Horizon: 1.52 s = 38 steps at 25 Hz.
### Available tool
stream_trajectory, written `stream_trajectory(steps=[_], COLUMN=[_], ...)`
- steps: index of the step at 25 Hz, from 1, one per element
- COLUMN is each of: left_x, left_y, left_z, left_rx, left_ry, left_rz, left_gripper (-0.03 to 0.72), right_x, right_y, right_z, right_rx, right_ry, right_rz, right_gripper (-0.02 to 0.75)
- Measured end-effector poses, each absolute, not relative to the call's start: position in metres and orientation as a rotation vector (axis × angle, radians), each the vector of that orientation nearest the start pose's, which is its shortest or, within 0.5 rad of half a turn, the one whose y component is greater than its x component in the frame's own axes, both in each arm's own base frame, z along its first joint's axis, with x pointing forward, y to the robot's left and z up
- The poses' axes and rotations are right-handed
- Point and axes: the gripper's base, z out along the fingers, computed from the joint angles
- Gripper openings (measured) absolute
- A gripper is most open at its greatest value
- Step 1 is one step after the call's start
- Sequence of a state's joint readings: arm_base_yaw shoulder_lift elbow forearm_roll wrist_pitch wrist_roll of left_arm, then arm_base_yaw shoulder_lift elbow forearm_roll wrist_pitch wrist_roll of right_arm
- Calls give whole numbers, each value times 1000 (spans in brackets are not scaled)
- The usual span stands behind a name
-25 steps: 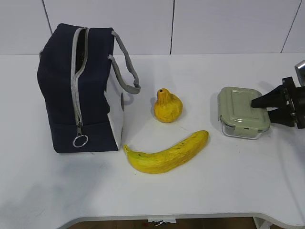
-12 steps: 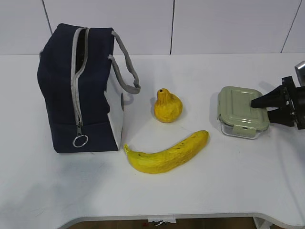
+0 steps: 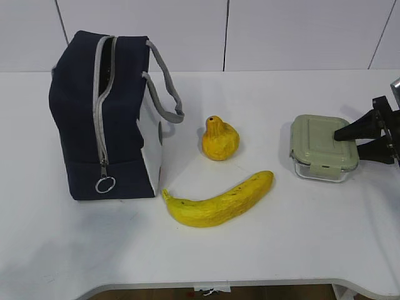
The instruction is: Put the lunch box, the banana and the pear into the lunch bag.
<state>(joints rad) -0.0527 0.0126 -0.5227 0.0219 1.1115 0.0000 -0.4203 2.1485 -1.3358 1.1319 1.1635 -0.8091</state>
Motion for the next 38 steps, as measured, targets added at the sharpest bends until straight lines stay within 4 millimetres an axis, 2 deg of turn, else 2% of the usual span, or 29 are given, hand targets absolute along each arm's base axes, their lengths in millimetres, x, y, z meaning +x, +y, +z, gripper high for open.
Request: stream_trajectory(steps=[4,12,17,24,27,31,35,38], left_x=[-8,-8,-7,-2,10,37,73,101], left_y=[2,2,0,-5,-12,-22,-32,-35], left_z=[280,280,280,312,327,343,356,365], left_rx=[53,53,55,61,63,56,33,15], left_ry=[2084,2084,2089,2078,2105,2190,2287,2347], left_rz=[-6,-6,-32,-114,-197,-339,-473,-507], left_gripper=[243,243,243,243,243,243,243,258], right_x=[387,381,378,374,374,375,379,385], right_y=[-92,-90,-87,-78,-62,-34,-7,15], right_z=[148,193,211,239,252,262,272,286], right_rx=[365,346,362,359,317,243,176,101], right_ry=[2530,2482,2454,2386,2373,2362,2331,2294], right_rz=[1246,1183,1187,1200,1221,1276,1345,1383], right_gripper=[371,371,371,371,371,371,371,370])
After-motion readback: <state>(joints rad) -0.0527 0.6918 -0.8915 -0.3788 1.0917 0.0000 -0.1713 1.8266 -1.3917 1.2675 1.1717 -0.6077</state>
